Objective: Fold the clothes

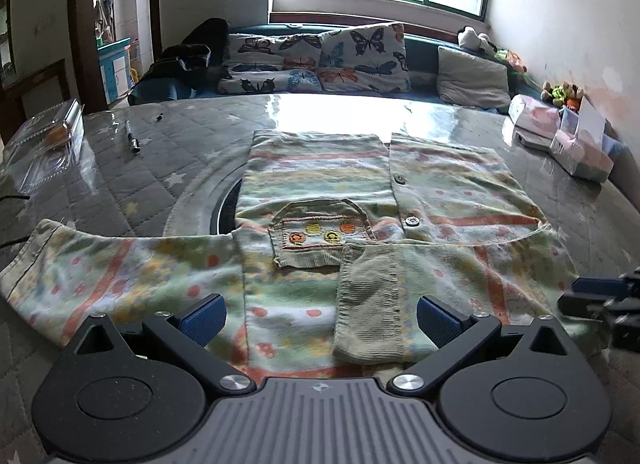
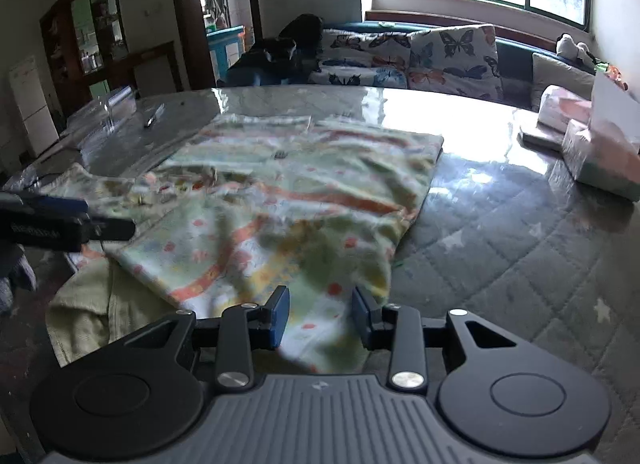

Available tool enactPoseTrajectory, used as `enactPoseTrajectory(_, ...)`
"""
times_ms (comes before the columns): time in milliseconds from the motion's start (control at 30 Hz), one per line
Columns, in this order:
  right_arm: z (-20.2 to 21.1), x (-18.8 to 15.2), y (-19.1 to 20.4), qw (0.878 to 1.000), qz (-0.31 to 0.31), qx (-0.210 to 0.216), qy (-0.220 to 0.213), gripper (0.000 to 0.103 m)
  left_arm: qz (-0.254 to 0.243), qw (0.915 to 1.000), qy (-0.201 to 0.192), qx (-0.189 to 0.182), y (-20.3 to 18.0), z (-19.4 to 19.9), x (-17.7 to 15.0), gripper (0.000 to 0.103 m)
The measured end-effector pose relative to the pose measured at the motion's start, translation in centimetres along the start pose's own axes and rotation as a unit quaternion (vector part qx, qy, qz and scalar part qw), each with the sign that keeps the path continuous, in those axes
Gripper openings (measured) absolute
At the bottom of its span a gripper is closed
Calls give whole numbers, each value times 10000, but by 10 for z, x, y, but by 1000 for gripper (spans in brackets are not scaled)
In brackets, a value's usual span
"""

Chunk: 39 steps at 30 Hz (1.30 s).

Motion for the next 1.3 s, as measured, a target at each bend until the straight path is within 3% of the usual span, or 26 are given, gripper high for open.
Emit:
enactPoseTrajectory(200,-11,32,-5,9996,-84,13,-269,38,-16,9999,79,103,-3,-12,2,103)
enactPoseTrajectory(367,-43,30,-13,9998,-161,-75,-30,38,-193,9994,131,266,-3,-21,-2,103)
enactPoseTrajectory(567,-35,32,-11,9998,-111,-115,-91,42,-180,9993,193,278,4,-21,-7,103)
enactPoseTrajectory(1000,-24,17,58,9956,900,208,-136,55,12,9994,120,334,17,-3,-14,103)
enactPoseTrajectory(1300,-34,12,90,9916,1237,378,-70,61,532,9951,-62,836,72,17,-16,103)
Point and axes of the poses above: each gripper's, at about its wrist camera, not at the fingertips, and z roughly against the way its jaws point, y to its left, x to its top, the point moved 6 cm from there along -z, roughly the way its jaws point, and after that the axes turned 1 degree about -x, right-handed, at the moved point
